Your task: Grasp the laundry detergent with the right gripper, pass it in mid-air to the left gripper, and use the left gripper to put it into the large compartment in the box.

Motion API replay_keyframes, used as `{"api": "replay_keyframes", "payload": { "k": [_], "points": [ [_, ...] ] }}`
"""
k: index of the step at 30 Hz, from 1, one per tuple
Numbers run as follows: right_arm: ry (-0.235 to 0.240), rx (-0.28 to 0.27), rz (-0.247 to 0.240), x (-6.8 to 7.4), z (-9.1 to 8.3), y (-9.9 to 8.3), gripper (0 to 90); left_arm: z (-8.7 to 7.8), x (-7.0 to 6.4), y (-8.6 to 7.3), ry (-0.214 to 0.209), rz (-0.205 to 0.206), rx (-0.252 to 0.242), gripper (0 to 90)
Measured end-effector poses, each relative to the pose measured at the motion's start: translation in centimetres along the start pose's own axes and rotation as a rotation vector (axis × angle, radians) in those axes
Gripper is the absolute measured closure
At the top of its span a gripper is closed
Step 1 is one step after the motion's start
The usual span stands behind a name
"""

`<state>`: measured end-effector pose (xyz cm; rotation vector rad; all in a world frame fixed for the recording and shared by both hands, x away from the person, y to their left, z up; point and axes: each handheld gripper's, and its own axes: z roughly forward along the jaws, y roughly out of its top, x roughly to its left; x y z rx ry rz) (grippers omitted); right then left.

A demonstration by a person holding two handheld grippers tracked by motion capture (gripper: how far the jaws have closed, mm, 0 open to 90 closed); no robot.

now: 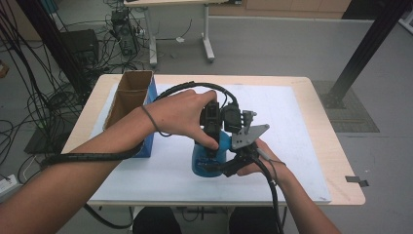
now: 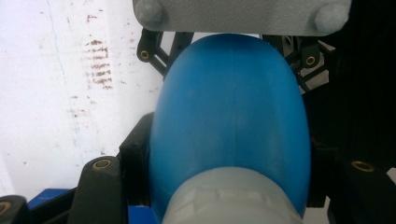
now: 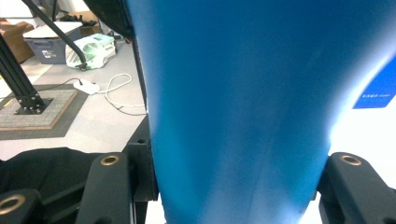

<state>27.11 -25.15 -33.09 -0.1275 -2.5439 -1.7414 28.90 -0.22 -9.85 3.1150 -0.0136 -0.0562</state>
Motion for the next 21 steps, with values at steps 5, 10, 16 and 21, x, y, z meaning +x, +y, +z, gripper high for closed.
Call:
{"api": "replay_keyframes", "payload": {
  "k": [5, 10, 16, 21],
  "points": [
    [0.003, 0.001, -0.004, -0.1, 0.05, 0.04, 42.1, -0.05, -0.12, -0.05, 0.005, -0.001, -0.002, 38.0],
    [0.003, 0.002, -0.003, -0.11, 0.03, 0.15, 42.1, -0.09, -0.19, -0.09, 0.008, -0.002, -0.005, 38.0],
    [0.003, -0.005, -0.001, -0.11, -0.03, 0.12, 42.1, -0.26, -0.15, -0.06, 0.008, 0.001, -0.006, 38.0],
    [0.005, -0.007, 0.0, -0.15, -0.06, 0.12, 42.1, -0.35, -0.13, -0.12, 0.006, 0.0, -0.007, 38.1]
  ]
}}
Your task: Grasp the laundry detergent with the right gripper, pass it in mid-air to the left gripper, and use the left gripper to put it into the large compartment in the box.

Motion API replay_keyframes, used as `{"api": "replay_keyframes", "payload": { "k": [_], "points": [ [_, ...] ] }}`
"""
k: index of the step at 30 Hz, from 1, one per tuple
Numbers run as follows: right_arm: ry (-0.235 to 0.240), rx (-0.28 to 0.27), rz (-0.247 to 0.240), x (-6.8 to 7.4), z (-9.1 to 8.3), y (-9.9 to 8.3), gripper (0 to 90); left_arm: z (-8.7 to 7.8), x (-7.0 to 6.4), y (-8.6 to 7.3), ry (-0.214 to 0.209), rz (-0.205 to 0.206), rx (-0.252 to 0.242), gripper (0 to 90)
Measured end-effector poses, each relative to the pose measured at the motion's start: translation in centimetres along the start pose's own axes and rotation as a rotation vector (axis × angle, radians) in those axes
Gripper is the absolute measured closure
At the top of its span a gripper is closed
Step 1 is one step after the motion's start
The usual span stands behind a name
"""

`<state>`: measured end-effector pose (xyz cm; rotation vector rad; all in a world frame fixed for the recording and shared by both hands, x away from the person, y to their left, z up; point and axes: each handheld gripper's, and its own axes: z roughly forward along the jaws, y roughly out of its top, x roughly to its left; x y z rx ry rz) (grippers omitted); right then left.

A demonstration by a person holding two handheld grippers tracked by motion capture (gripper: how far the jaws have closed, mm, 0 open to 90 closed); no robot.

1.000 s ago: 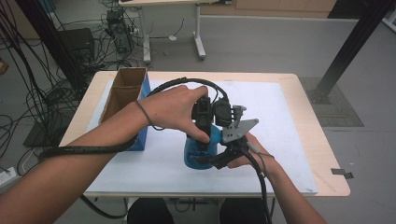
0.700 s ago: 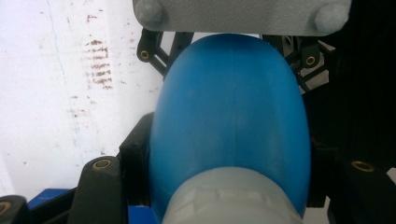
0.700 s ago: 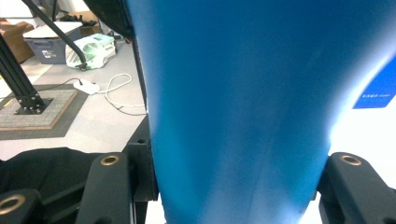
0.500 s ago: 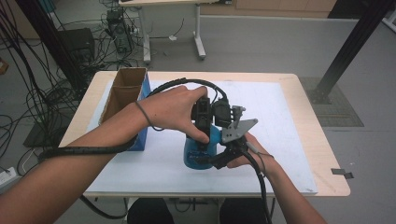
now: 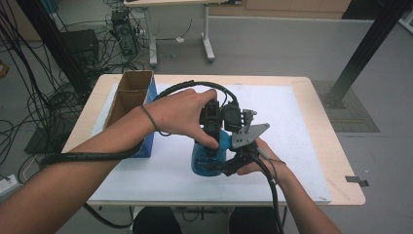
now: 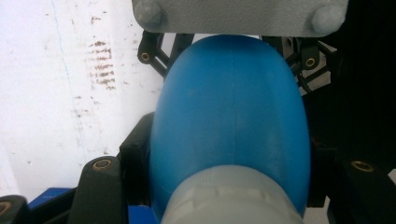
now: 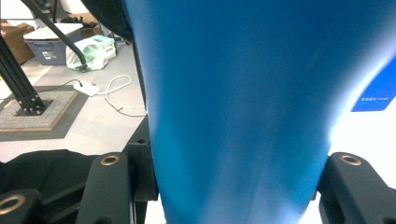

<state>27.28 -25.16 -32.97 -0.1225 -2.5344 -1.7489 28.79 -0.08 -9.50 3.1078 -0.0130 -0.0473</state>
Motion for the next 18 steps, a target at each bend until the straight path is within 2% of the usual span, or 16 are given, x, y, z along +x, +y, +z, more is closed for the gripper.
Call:
{"api": "replay_keyframes", "payload": {
  "k": [11, 18],
  "points": [
    [-0.008, -0.018, 0.001, 0.18, -0.11, -0.21, 41.6, -0.28, -0.43, -0.1, 0.016, 0.002, -0.01, 38.1],
    [-0.006, -0.052, 0.032, 0.11, -0.25, -0.77, 38.2, -0.85, -0.45, -0.18, 0.02, -0.004, -0.013, 38.2]
  ]
}}
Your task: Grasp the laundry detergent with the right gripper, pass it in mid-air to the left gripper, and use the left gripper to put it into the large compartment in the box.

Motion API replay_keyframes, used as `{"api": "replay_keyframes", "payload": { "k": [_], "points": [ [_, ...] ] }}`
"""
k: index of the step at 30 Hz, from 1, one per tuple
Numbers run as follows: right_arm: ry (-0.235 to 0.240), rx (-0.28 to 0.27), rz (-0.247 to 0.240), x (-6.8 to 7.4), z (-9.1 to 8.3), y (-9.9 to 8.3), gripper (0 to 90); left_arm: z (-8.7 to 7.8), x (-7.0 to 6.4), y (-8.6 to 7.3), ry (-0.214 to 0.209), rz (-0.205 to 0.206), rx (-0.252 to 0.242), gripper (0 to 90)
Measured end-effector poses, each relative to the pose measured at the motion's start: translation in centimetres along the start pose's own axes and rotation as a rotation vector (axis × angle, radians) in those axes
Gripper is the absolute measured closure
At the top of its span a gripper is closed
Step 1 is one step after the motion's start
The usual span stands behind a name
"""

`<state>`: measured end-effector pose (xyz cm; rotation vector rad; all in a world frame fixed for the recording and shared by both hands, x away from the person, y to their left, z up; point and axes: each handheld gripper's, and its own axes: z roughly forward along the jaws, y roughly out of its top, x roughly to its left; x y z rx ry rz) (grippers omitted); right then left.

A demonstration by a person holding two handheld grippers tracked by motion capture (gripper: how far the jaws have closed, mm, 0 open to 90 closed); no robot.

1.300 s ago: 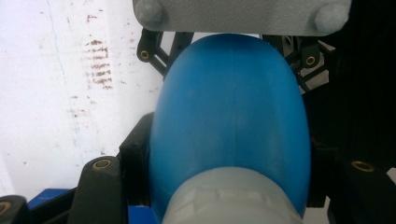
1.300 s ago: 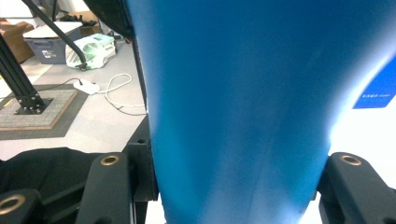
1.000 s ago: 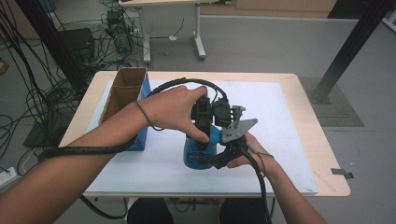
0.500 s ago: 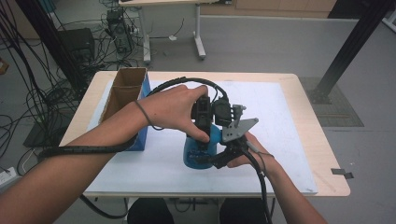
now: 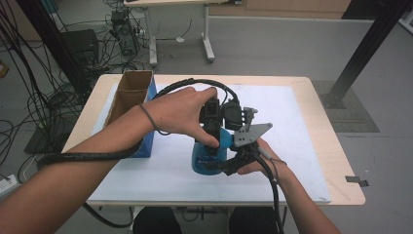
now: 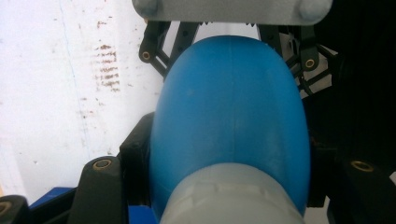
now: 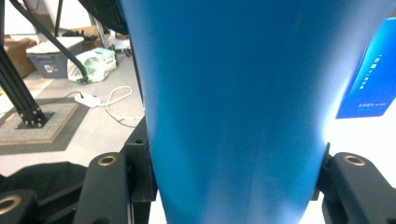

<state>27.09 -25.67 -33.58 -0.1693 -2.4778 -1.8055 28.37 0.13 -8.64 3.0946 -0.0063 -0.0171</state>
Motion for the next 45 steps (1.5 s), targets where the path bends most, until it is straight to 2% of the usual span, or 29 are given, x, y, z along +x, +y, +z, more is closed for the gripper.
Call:
{"api": "replay_keyframes", "payload": {
  "k": [2, 7, 9, 11, 12, 20, 33, 45],
  "points": [
    [0.0, 0.006, 0.026, 0.0, 0.1, -0.1, 32.4, -0.2, -0.1, -0.1, 0.006, -0.009, -0.008, 38.1],
    [0.001, -0.011, 0.051, 0.0, 0.3, -0.6, 24.0, -0.5, -0.1, -0.2, 0.008, -0.003, -0.014, 38.1],
    [-0.024, -0.044, 0.057, 0.4, 0.2, -1.0, 15.9, -0.4, 0.0, -0.2, 0.005, -0.009, -0.016, 38.1],
    [-0.03, -0.053, 0.061, 0.5, 0.2, -1.1, 14.6, -0.4, 0.0, -0.1, 0.006, -0.003, -0.01, 38.1],
    [-0.036, -0.075, 0.069, 0.6, 0.0, -1.3, 11.1, -0.3, 0.0, -0.2, 0.011, -0.003, -0.009, 38.1],
    [-0.038, -0.113, 0.046, 0.6, -0.4, -1.9, 1.3, -0.2, 0.4, -0.4, 0.0, -0.02, -0.015, 38.1],
    [-0.031, -0.14, 0.017, 0.4, -0.9, -2.4, 0.1, 0.0, 0.4, -0.2, 0.003, -0.019, -0.012, 38.1],
    [-0.046, -0.131, 0.016, 0.7, -1.1, -2.7, 0.3, -1.1, 0.2, 0.2, 0.006, -0.019, -0.011, 38.1]
  ]
}}
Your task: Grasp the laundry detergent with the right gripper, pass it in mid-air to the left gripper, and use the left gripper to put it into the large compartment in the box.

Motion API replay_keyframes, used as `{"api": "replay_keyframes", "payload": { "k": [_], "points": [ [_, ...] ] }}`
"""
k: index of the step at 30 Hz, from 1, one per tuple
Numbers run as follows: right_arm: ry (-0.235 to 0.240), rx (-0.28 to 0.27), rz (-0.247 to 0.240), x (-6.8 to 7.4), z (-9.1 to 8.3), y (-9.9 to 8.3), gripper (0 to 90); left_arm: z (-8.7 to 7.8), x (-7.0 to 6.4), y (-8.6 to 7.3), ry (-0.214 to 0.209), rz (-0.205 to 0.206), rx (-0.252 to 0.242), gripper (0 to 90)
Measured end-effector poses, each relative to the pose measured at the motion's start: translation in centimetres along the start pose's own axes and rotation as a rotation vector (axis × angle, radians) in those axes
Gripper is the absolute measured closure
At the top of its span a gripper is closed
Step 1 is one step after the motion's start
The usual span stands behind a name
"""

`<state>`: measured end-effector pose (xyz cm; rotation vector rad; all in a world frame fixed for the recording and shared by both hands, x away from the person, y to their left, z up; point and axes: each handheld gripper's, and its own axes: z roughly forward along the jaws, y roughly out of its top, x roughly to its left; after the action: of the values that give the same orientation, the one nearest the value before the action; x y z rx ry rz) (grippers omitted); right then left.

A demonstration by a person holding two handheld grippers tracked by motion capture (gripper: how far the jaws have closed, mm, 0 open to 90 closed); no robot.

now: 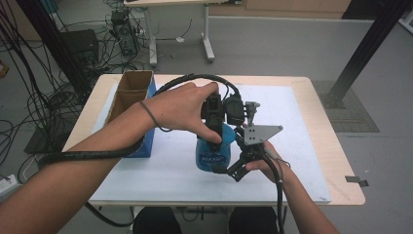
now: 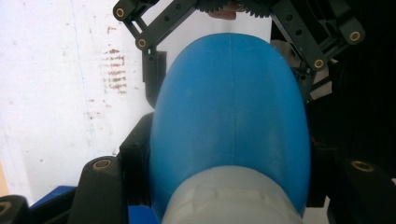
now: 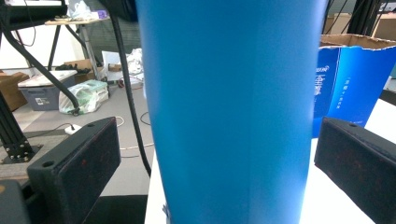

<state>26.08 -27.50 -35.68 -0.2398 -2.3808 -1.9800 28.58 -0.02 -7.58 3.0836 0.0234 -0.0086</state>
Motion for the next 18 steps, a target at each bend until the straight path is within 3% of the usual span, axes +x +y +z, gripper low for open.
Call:
{"api": "replay_keyframes", "payload": {
  "k": [18],
  "points": [
    [-0.008, 0.005, 0.016, 0.3, -0.1, -0.6, 0.4, -5.2, -0.2, -0.3, 0.033, -0.038, -0.018, 38.1]
  ]
}}
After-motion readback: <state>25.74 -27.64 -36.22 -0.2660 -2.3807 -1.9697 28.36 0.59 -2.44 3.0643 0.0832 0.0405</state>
